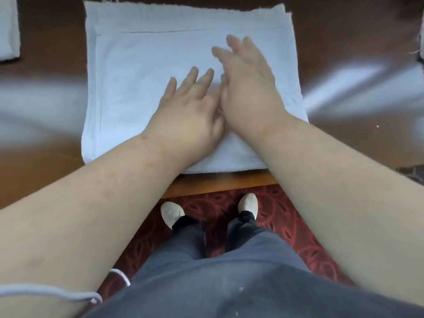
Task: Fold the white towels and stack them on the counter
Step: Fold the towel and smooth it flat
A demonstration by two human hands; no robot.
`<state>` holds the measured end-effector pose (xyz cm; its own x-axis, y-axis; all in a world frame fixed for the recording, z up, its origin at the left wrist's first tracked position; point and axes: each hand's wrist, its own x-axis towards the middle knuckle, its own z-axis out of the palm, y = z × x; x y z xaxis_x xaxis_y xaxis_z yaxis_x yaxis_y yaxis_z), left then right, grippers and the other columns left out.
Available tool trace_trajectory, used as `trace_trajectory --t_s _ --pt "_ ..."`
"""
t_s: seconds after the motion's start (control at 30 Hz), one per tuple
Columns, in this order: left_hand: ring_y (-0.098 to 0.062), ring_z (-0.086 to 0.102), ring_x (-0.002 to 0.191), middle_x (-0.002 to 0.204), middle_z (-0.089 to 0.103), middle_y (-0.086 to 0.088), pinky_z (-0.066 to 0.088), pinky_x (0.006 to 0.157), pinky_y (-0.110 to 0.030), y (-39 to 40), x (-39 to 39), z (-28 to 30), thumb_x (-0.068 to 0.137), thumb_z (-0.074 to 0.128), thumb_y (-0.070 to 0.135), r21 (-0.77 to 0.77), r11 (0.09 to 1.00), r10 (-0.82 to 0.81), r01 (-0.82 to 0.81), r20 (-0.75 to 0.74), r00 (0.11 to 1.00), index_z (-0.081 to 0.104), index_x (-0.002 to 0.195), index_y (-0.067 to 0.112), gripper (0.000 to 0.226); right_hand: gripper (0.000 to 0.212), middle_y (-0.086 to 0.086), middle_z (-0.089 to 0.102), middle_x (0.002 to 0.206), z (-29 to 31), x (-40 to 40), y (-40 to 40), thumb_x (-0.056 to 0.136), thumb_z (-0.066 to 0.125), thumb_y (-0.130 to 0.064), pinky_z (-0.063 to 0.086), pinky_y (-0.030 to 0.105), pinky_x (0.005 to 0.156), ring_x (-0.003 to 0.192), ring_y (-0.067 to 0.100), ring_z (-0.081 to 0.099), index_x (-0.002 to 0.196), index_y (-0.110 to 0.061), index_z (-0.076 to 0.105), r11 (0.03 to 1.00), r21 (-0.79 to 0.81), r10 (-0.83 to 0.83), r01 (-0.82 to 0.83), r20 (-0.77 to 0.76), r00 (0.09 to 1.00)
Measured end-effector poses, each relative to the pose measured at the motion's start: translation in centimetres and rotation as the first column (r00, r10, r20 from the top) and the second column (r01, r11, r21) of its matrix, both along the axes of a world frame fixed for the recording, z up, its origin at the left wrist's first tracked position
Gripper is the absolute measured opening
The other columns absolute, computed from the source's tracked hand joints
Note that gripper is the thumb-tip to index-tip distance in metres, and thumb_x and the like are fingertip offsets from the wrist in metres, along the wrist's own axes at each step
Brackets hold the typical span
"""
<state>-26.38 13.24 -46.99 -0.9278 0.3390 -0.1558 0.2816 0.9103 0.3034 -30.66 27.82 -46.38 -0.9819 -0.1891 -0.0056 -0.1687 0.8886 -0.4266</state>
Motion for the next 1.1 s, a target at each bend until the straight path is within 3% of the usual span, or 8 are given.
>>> trace_trajectory --t_s 0.1,0.23,0.33,0.4,0.63,0.77,0.9,1.1 --pt "-0.025 0.002 0.151 0.165 0.007 -0.005 0.002 0.120 -0.050 -1.5 2.4 -1.1 0.096 0.021 0.054 -0.106 0.994 -0.019 0.022 0.034 0.999 0.017 0.156 0.026 0.066 0.056 0.001 0.012 0.166 -1.4 5.9 1.4 0.103 0.032 -0.040 0.005 0.048 0.123 0.153 0.020 0.003 0.156 -0.024 0.026 0.973 0.215 0.045 -0.089 0.202 0.978" --pt "-0.022 -0.006 0.150 0.165 -0.001 -0.003 -0.001 0.120 -0.050 -4.2 2.3 -1.6 0.091 0.012 0.065 -0.175 0.984 0.021 -0.013 0.040 0.999 0.007 0.155 0.031 0.072 0.074 0.003 0.001 0.167 -1.6 4.9 5.5 0.097 0.021 -0.061 0.003 0.051 0.122 0.153 0.022 -0.003 0.159 -0.023 0.009 0.924 0.380 -0.051 -0.042 0.232 0.971" --pt "-0.024 -0.005 0.150 0.164 0.000 -0.007 0.000 0.120 -0.050 -5.4 3.1 -1.4 0.092 0.012 0.066 -0.163 0.986 0.045 -0.037 0.044 0.998 0.009 0.155 0.030 0.073 0.073 0.007 0.001 0.167 -1.1 5.3 5.6 0.098 0.017 -0.059 0.003 0.053 0.122 0.153 0.024 -0.004 0.159 -0.020 0.011 0.933 0.360 -0.066 -0.008 0.193 0.979" --pt "-0.026 0.000 0.150 0.164 0.005 -0.008 0.003 0.120 -0.051 -6.1 4.3 -1.3 0.093 0.014 0.065 -0.171 0.985 0.021 -0.017 0.021 1.000 0.013 0.155 0.030 0.071 0.070 0.005 0.003 0.167 -1.1 6.9 5.1 0.099 0.014 -0.057 0.001 0.051 0.123 0.153 0.022 -0.003 0.158 -0.020 0.013 0.935 0.348 0.014 -0.069 0.157 0.987" --pt "-0.024 -0.002 0.151 0.165 0.003 -0.002 0.004 0.119 -0.054 -6.1 4.2 -1.4 0.088 0.012 0.074 -0.186 0.982 0.054 -0.044 0.044 0.998 0.009 0.154 0.038 0.075 0.077 0.000 0.004 0.167 -2.0 5.5 6.3 0.093 0.019 -0.067 0.004 0.045 0.123 0.153 0.018 0.000 0.159 -0.028 0.011 0.932 0.344 0.047 -0.114 0.198 0.979" --pt "-0.022 0.021 0.147 0.161 0.025 0.001 0.021 0.112 -0.046 -9.3 4.4 -1.5 0.090 0.025 0.068 -0.120 0.993 0.013 -0.018 -0.042 0.999 0.033 0.149 0.037 0.068 0.075 -0.002 0.009 0.167 -2.2 5.2 7.4 0.093 0.020 -0.070 0.008 0.043 0.122 0.153 0.017 0.005 0.157 -0.032 0.016 0.924 0.354 0.090 -0.144 0.166 0.982" --pt "-0.026 0.022 0.147 0.160 0.026 -0.006 0.017 0.115 -0.045 -11.7 5.1 -1.8 0.089 0.032 0.064 -0.085 0.996 -0.039 0.034 -0.055 0.998 0.035 0.150 0.026 0.072 0.076 0.000 0.002 0.167 -2.1 5.5 7.9 0.094 0.017 -0.069 0.000 0.047 0.123 0.153 0.016 -0.005 0.158 -0.028 0.013 0.933 0.319 0.116 -0.165 0.168 0.979" --pt "-0.031 0.019 0.147 0.158 0.027 -0.012 0.010 0.119 -0.049 -13.3 6.6 -2.5 0.070 0.042 0.081 -0.175 0.967 -0.196 0.185 -0.050 0.979 0.031 0.149 0.023 0.099 0.099 0.000 -0.004 0.165 -2.6 6.6 11.1 0.082 0.025 -0.082 -0.002 0.047 0.123 0.151 0.012 -0.010 0.159 -0.022 0.006 0.852 0.402 0.286 -0.336 0.181 0.941"
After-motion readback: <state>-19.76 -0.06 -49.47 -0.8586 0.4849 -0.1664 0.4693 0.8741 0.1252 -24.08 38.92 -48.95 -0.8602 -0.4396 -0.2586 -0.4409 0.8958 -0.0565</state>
